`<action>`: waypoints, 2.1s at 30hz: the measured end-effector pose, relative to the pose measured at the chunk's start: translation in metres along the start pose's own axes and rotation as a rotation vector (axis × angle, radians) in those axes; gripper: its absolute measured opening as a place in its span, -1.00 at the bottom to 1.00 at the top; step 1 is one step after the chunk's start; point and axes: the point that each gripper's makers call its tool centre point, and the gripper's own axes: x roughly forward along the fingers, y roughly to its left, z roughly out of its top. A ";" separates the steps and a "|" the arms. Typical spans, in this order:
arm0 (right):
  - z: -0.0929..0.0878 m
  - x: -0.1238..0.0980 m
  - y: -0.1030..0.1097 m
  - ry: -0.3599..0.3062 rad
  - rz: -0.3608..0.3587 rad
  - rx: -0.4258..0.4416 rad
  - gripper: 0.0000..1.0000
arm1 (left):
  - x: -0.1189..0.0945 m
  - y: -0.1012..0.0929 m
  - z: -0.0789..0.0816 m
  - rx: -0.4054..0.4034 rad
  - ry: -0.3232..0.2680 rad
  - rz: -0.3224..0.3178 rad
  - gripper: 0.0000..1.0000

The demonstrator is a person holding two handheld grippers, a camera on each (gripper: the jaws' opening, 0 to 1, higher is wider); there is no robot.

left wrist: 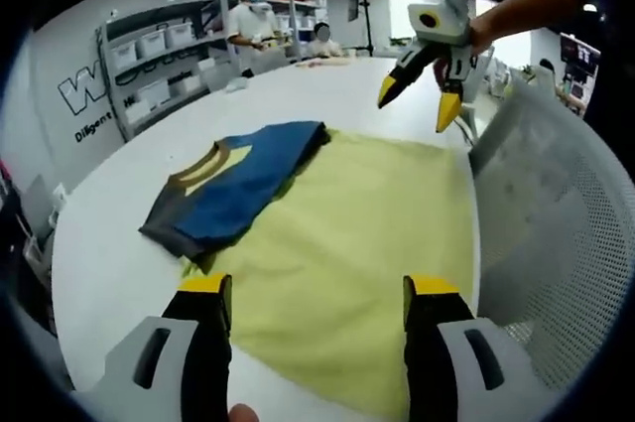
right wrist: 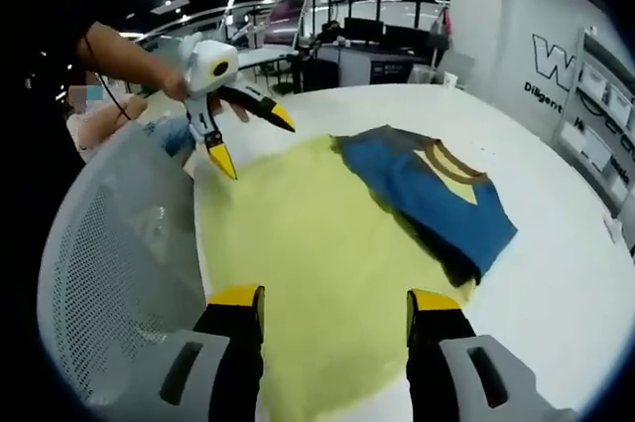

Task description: Fold the garment on the visible template until the final outline fits inside the template.

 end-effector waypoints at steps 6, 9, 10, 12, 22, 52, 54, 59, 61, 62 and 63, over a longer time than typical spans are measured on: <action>0.018 0.016 -0.024 0.005 0.002 -0.022 0.01 | 0.010 0.013 0.007 -0.055 -0.007 0.043 0.17; 0.032 0.026 -0.036 -0.009 0.000 -0.042 -0.04 | 0.013 0.017 0.011 -0.073 -0.007 0.055 0.14; 0.035 0.028 -0.039 -0.013 -0.001 -0.050 -0.08 | 0.013 0.018 0.013 -0.079 -0.008 0.059 0.13; 0.039 0.034 -0.045 -0.015 0.004 -0.056 -0.12 | 0.012 0.019 0.015 -0.080 -0.014 0.067 0.11; 0.052 0.058 -0.063 -0.017 0.029 -0.085 -0.23 | 0.015 0.034 0.012 -0.151 0.001 0.100 -0.03; 0.076 0.152 -0.127 0.067 0.024 -0.104 -0.68 | 0.057 0.083 0.010 -0.239 0.047 0.224 -0.43; 0.081 0.159 -0.127 0.062 0.031 -0.115 -0.64 | 0.059 0.088 0.007 -0.293 0.042 0.241 -0.44; 0.084 0.177 -0.128 0.088 0.060 -0.160 -0.60 | 0.068 0.098 0.008 -0.344 0.026 0.260 -0.50; 0.087 0.185 -0.129 0.092 0.068 -0.168 -0.59 | 0.070 0.102 0.009 -0.365 0.021 0.267 -0.56; 0.087 0.189 -0.130 0.094 0.074 -0.173 -0.59 | 0.072 0.103 0.008 -0.379 0.022 0.267 -0.61; 0.087 0.191 -0.129 0.098 0.081 -0.173 -0.58 | 0.073 0.104 0.007 -0.385 0.027 0.265 -0.64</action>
